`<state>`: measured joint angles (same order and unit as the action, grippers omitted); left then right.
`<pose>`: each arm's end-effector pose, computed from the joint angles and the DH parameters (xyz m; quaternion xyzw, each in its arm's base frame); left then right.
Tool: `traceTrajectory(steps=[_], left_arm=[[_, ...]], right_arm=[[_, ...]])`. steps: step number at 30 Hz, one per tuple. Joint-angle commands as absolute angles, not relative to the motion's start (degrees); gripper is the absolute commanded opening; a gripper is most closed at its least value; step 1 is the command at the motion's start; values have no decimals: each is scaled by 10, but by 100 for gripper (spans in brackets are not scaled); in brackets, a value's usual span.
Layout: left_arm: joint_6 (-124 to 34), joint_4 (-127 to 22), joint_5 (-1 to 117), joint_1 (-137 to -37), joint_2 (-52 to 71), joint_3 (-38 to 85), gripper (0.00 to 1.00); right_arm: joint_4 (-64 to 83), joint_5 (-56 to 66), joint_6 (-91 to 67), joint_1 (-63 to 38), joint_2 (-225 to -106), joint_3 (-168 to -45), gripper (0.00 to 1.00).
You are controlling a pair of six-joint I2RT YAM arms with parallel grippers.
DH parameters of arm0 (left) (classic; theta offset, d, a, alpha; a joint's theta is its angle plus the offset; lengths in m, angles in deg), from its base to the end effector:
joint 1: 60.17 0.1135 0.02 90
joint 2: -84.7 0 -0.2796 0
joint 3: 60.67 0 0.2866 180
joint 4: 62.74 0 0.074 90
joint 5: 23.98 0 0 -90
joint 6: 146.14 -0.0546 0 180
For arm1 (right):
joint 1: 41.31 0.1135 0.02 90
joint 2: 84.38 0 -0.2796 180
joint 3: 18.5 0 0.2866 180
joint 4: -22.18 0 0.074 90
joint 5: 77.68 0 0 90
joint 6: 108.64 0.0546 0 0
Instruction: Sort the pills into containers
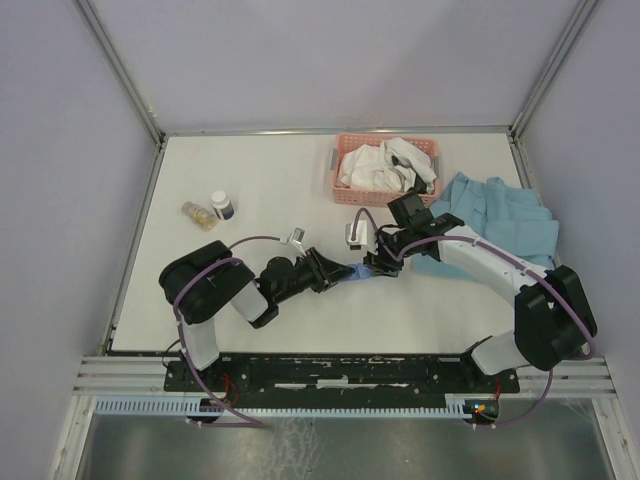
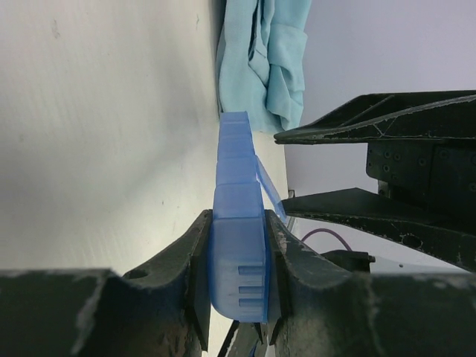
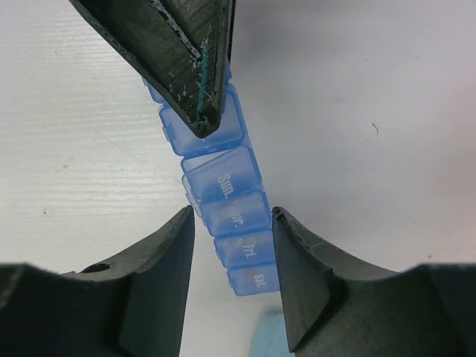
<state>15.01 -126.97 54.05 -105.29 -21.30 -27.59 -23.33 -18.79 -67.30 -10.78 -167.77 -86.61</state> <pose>0.2087 -0.2257 0.0891 -0.1037 0.7504 -0.5921 0.2749 0.2641 0.1885 0.2103 -0.6463 0.6753 0.2180 0.2808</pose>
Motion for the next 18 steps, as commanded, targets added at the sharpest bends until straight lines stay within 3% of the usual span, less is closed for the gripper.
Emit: traceTrajectory(steps=[1, 9, 18], left_arm=[[142, -1296, 516, -1058, -215, -274, 3], [140, -1295, 511, -1057, -219, -271, 3], [138, -1293, 506, -1058, -226, -262, 3]], right_arm=[[-153, -128, -616, -115, -1655, -882, 51], [-127, -94, -580, -116, -1658, -881, 49], [-121, -96, -545, -115, -1703, -890, 39]])
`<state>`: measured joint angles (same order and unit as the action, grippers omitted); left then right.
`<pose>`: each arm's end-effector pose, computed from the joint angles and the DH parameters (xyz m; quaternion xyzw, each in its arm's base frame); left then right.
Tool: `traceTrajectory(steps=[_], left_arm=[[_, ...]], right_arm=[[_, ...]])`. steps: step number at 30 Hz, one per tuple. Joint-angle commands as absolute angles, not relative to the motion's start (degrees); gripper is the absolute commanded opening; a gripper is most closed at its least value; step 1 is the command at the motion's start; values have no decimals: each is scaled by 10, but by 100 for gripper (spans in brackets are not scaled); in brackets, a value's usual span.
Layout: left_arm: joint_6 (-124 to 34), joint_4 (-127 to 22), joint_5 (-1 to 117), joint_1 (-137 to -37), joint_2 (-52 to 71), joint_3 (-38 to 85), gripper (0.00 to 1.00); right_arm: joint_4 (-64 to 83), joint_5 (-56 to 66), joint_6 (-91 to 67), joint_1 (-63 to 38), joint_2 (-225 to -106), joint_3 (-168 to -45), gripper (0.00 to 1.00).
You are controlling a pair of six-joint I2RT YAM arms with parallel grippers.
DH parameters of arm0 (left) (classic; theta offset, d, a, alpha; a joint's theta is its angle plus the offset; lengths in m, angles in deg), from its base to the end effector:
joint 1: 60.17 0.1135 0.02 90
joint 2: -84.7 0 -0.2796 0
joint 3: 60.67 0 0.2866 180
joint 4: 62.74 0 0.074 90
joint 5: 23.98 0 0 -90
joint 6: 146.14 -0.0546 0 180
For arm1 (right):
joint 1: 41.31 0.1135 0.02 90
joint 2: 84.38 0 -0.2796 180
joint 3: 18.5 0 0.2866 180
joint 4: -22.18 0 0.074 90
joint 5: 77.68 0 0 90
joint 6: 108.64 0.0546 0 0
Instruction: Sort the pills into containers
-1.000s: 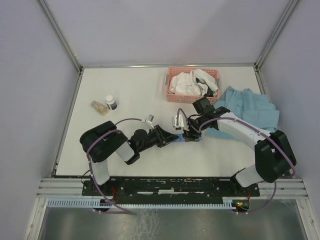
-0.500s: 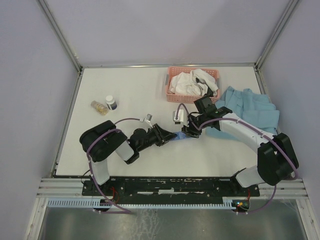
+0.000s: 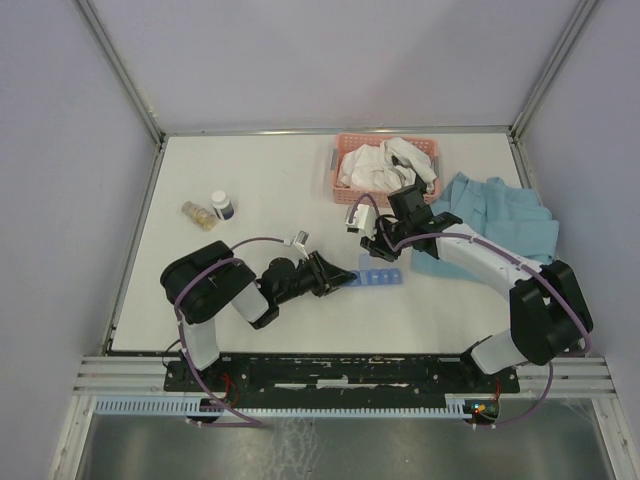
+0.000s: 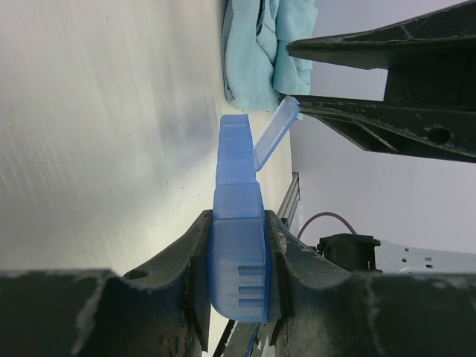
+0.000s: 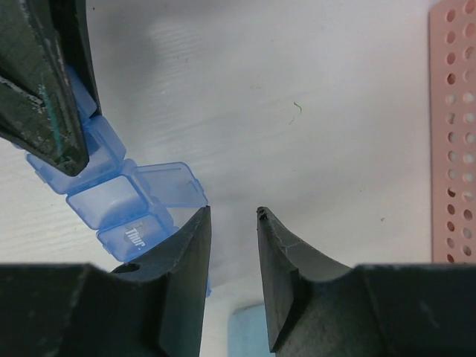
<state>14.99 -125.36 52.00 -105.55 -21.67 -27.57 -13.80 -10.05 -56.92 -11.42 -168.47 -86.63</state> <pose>0.2056 -0.2272 0.0838 -0.0943 0.7621 -0.5883 0.2535 0.2875 0.1892 0.2148 -0.5721 0.7326 0.1595 0.3324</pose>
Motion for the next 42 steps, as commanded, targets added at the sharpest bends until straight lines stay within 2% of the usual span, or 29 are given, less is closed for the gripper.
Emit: traceTrajectory(steps=[1, 16, 27, 31, 34, 39, 42], left_arm=[[138, -1293, 506, -1058, -227, -261, 3], [125, -1278, 512, -1057, -260, -246, 3], [96, -1226, 524, -1058, -258, -235, 3], [86, -1208, 533, -1058, -258, -231, 3], [75, -1189, 538, -1058, -258, -224, 4], [54, -1148, 549, -1056, -253, -211, 13], [48, -1128, 552, -1056, -255, -203, 27]], right_arm=[[-123, -100, -544, -115, -1707, -890, 39], [-126, -122, -483, -113, -1758, -909, 38], [-159, -93, -469, -108, -1798, -945, 37], [-168, -75, -472, -118, -1766, -949, 37], [-186, -121, -486, -135, -1733, -948, 41], [-229, -182, -507, -162, -1710, -957, 47], [-240, -191, -513, -167, -1705, -960, 47]])
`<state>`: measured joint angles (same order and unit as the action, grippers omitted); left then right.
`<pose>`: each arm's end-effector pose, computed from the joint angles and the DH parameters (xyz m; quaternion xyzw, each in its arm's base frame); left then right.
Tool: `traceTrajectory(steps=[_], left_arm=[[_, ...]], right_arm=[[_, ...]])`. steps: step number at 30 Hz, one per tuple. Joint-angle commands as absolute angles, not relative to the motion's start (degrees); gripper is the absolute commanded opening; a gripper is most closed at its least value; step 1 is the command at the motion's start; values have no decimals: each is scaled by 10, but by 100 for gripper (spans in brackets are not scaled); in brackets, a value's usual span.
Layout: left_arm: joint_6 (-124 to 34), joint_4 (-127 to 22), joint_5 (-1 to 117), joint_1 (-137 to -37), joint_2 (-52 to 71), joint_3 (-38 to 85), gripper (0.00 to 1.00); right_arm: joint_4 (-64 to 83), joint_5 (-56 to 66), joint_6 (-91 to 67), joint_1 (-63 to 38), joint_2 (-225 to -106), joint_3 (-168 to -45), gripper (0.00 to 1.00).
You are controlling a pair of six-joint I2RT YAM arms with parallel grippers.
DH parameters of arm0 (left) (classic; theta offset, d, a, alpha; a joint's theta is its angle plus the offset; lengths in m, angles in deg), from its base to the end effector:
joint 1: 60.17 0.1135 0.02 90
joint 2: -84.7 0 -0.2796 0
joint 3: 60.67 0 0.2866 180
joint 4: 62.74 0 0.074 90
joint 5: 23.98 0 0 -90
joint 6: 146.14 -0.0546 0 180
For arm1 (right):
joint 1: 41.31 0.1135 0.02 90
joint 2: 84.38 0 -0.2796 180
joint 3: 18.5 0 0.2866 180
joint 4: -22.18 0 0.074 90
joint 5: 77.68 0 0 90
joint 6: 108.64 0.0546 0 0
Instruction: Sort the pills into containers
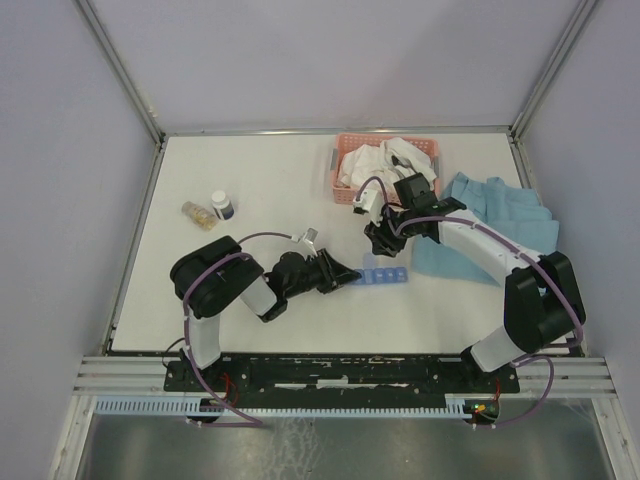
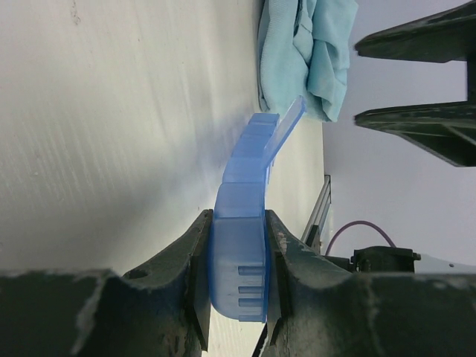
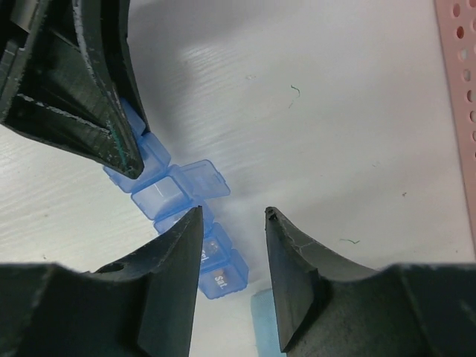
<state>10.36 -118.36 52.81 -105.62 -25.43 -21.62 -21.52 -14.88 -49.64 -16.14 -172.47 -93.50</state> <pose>0.2238 -0.2451 0.0710 -0.0759 0.7899 -0.5498 0.2607 0.3125 0.1744 0.2255 -0.4978 0.7901 0.2109 0.2889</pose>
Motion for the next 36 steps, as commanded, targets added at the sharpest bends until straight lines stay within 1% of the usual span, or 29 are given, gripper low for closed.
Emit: traceTrajectory(steps=[1, 2, 4, 6, 7, 8, 10, 14, 15, 16, 20, 22, 23, 24, 27, 31, 33, 34, 36], left_arm=[[48, -1124, 555, -1056, -255, -201, 31], [48, -1119, 559, -1056, -253, -201, 37], [45, -1108, 568, -1055, -248, -201, 43], [41, -1096, 578, -1055, -240, -203, 47], [38, -1089, 582, -1056, -236, -204, 52], [35, -1084, 587, -1055, -230, -207, 53], [30, -1072, 595, -1054, -216, -211, 59], [10, -1046, 616, -1051, -175, -228, 61], [4, -1034, 625, -1051, -160, -233, 65], [-4, -1019, 633, -1051, -145, -237, 66], [-43, -941, 667, -1052, -80, -243, 66], [-72, -911, 683, -1051, -48, -248, 66], [-87, -901, 689, -1051, -27, -251, 66], [-110, -893, 696, -1051, -4, -256, 66], [-159, -870, 716, -1052, 44, -261, 65], [-247, -824, 729, -1052, 112, -255, 65], [-290, -800, 733, -1052, 137, -248, 66], [-313, -784, 736, -1051, 148, -243, 73], [-341, -745, 748, -1051, 162, -230, 92]], right_arm=[[-242, -192, -514, -167, -1705, -960, 48], [-245, -192, -516, -168, -1705, -961, 48], [-250, -193, -518, -168, -1705, -964, 48], [-253, -193, -519, -169, -1706, -964, 48], [-254, -193, -521, -169, -1707, -966, 48], [-257, -193, -522, -169, -1708, -966, 49], [-262, -193, -524, -169, -1710, -969, 49], [-267, -199, -523, -170, -1712, -971, 49], [-268, -202, -522, -171, -1714, -972, 48], [-267, -206, -520, -172, -1716, -972, 48], [-273, -230, -507, -173, -1736, -978, 47], [-274, -246, -491, -173, -1755, -984, 43], [-276, -257, -483, -174, -1764, -988, 38], [-281, -265, -474, -173, -1778, -995, 31], [-295, -270, -463, -172, -1804, -1009, 18], [-277, -255, -438, -161, -1827, -1011, 12], [-262, -243, -418, -154, -1836, -1011, 11], [-254, -238, -409, -150, -1840, -1010, 10], [-243, -226, -391, -142, -1849, -1012, 7]])
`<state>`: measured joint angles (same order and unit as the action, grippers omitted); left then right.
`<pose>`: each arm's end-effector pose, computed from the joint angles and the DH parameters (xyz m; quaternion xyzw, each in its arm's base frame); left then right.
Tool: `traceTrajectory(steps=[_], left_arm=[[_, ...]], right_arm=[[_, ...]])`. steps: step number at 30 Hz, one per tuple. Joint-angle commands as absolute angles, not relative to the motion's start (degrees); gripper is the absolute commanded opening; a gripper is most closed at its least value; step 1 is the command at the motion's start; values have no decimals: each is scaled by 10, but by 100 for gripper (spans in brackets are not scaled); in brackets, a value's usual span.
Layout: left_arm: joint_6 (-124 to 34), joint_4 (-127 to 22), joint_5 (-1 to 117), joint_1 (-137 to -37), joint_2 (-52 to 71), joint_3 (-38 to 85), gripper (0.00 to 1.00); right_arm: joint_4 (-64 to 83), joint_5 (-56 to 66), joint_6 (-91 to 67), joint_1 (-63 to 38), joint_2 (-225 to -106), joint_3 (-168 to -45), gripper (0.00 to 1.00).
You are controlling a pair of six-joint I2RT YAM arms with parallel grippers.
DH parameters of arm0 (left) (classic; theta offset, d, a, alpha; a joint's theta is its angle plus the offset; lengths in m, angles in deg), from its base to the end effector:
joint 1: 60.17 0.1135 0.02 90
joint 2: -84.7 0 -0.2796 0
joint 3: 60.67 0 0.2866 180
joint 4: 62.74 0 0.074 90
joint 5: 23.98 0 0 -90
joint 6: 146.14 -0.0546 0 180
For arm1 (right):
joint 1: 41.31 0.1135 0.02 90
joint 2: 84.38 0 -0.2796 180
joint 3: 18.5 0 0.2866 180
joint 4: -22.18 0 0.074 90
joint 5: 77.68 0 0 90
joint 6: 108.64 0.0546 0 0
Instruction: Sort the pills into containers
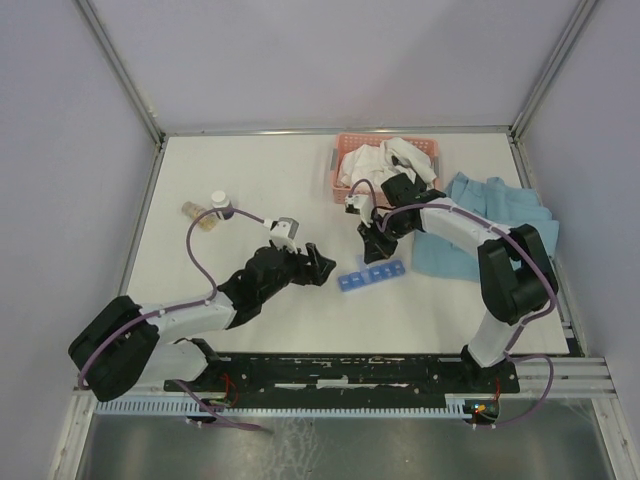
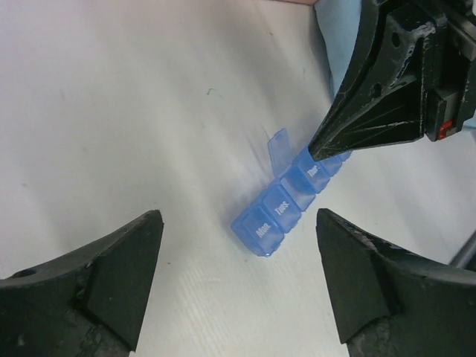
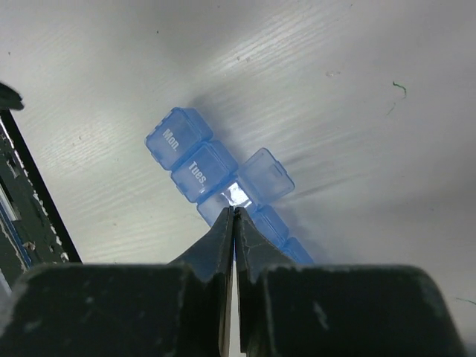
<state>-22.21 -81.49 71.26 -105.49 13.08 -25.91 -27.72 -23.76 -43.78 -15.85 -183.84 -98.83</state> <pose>0.2026 -0.1978 0.1670 0.0536 0.8074 -0.3455 0.4753 0.3284 0.1920 0.1851 -0.4505 0.8212 0.3050 0.1722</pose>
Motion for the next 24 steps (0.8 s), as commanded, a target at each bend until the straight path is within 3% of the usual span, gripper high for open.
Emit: traceTrajectory(steps=[1, 9, 24], left_arm=[[-352, -728, 748, -1051, 168, -225, 97], [-395, -619, 762, -1049, 194, -182, 97], [-374, -666, 762, -1049, 268, -227, 95]], right_arm=[[-239, -217, -384, -139, -1853, -1013, 6], [-214, -144, -345, -122, -1881, -1014, 3], [-237, -166, -365, -121, -1880, -1027, 6]])
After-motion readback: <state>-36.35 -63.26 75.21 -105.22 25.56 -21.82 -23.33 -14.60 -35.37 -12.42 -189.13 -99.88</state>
